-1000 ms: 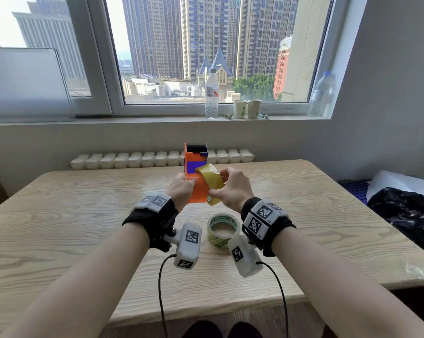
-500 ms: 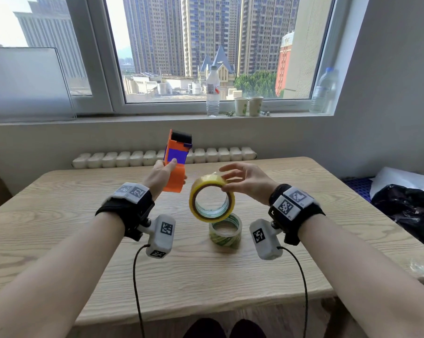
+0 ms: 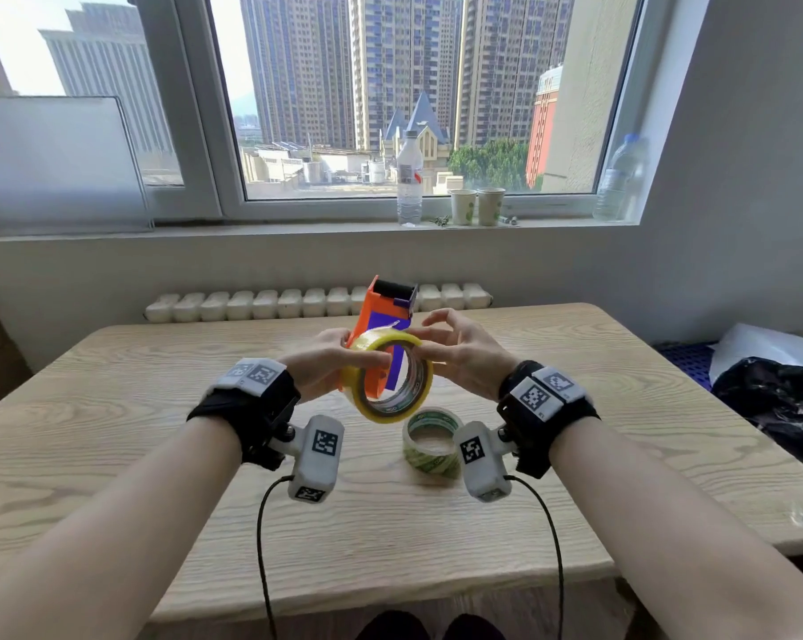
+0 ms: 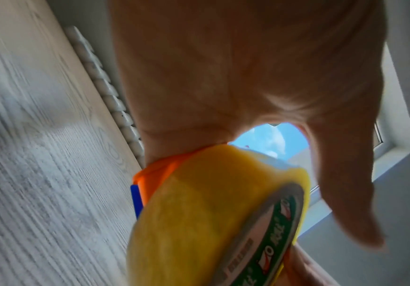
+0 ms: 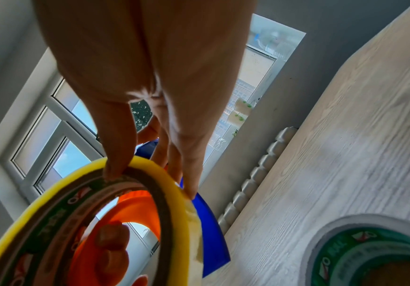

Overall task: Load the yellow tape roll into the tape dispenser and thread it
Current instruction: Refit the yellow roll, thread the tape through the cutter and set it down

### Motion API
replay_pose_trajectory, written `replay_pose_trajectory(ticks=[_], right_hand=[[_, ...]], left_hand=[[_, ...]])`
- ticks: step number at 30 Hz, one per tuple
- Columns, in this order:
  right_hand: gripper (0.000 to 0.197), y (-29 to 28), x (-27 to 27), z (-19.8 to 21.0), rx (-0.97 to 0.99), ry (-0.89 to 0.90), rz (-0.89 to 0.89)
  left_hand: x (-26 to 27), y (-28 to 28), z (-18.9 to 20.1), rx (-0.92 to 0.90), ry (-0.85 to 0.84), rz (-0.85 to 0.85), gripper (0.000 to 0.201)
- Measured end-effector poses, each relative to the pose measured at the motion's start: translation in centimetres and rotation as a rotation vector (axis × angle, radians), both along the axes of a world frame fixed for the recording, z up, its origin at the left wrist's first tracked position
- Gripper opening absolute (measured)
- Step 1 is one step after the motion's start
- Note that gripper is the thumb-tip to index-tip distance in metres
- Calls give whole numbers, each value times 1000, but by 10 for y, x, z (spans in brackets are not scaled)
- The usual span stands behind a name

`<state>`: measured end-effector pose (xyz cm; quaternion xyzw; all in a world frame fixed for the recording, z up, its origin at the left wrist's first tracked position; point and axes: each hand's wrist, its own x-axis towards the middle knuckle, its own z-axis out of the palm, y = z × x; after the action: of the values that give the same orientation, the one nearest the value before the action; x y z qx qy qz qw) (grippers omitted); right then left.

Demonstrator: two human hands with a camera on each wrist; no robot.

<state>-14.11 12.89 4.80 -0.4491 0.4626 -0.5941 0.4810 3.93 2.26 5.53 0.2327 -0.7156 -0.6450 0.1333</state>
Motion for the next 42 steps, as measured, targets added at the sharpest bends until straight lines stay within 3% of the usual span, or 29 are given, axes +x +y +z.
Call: replay_pose_trajectory(ticks=[3,8,13,15,17,20,27,32,34,37,42], right_hand=[[23,-2,1,0,0,20,-18],[22,-6,4,1,-21,214,-131],[36,-10,6,0,-55,589,-307],[35,-11,7,-2,-79,731,-383],[33,-11,8,-2,-102,794,-462],[32,-11,11,-1,-132,833,-543],[26,-14,16,1,-142,935,-617],[26,-15,17,-3,-133,953,-610],[27,-16,17,-4,-134,946,-622],[37,-14,17,-6,-144,912,-595],[69,-10,21,-13,-91,898,-458]], left_hand=[[0,3,0,33,19,-51,50],[-2,10,1,-12,84,60,57],[-6,12,2,-30,170,140,36],[-6,13,2,-43,174,135,42],[-7,14,2,-36,172,135,67],[-9,13,2,-12,195,117,80],[-11,14,5,42,217,102,74],[-12,17,6,27,197,119,32],[-13,19,5,21,197,118,28],[-14,21,5,21,223,137,29],[-16,17,9,62,303,205,41]])
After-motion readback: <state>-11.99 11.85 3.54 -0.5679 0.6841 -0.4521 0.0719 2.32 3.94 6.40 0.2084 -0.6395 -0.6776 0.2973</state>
